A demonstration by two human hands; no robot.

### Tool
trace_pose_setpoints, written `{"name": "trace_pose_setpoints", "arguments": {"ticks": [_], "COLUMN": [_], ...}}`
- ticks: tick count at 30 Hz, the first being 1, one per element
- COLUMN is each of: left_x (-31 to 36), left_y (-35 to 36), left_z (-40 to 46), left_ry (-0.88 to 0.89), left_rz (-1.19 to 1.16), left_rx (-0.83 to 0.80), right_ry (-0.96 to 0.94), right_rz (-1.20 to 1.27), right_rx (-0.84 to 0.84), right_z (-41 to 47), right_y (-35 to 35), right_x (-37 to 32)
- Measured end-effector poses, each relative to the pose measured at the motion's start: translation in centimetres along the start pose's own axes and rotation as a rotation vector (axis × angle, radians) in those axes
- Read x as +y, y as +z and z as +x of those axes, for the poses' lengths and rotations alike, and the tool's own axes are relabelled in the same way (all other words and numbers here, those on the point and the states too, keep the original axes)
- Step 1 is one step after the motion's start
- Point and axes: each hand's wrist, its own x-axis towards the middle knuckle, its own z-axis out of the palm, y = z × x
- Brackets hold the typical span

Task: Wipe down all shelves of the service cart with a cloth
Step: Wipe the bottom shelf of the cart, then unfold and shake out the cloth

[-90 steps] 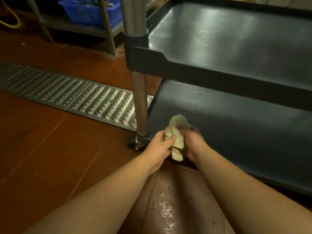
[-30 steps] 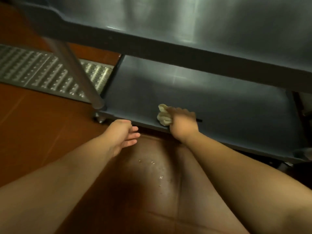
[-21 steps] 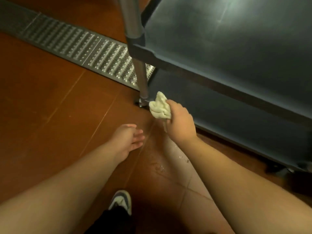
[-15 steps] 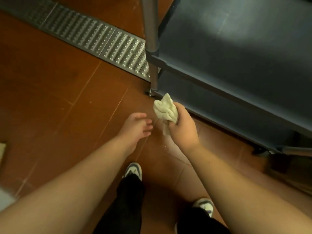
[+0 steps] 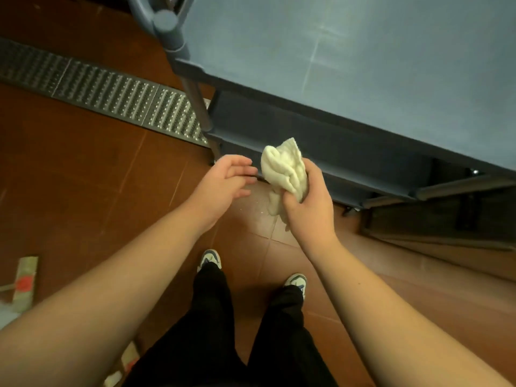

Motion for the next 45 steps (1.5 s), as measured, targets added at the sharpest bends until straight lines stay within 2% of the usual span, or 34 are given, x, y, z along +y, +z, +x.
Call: {"name": "trace_pose_setpoints", "arguments": {"ticks": [10,17,28,31,33,35,37,40,42,45], "left_x": [13.9,20.5,30.5,31.6,32.0,32.2,32.1,31.1,30.1,29.2], "left_y": [8.9,12.2,14.5,14.8,15.0,15.0,14.8,14.4,13.8,12.9], "left_z": [-9.6,-14.9,-19.9,-20.3,-20.1,-19.8,-19.7,-19.1,-18.6,-18.0], "left_ry": [0.338,0.571,0.857,0.881,0.885,0.887,0.866,0.789,0.798,0.768], "left_rz": [0.163,0.155,0.113,0.160,0.216,0.265,0.257,0.232,0.259,0.289], "left_rx": [-0.276,-0.321,-0.354,-0.391,-0.412,-0.356,-0.313,-0.388,-0.399,-0.439], "right_ry": [-0.112,-0.238,-0.422,-0.442,-0.444,-0.426,-0.415,-0.375,-0.334,-0.308], "right_rz": [0.161,0.293,0.473,0.493,0.478,0.458,0.446,0.449,0.501,0.672], "right_rx": [0.259,0.426,0.495,0.472,0.394,0.325,0.319,0.349,0.340,0.228], "right_z": [-8.5,-11.6,-11.1,-10.8,-10.7,-10.7,-10.4,-10.0,-9.8,-10.1], "right_y": [-13.7,-19.6,-23.7,-23.9,-23.8,-23.4,-22.9,-22.3,-22.5,-23.1], "right_x": [-9.8,-14.7,-22.7,-24.3,-25.0,-25.2,-24.9,-23.8,-23.1,-22.4]}}
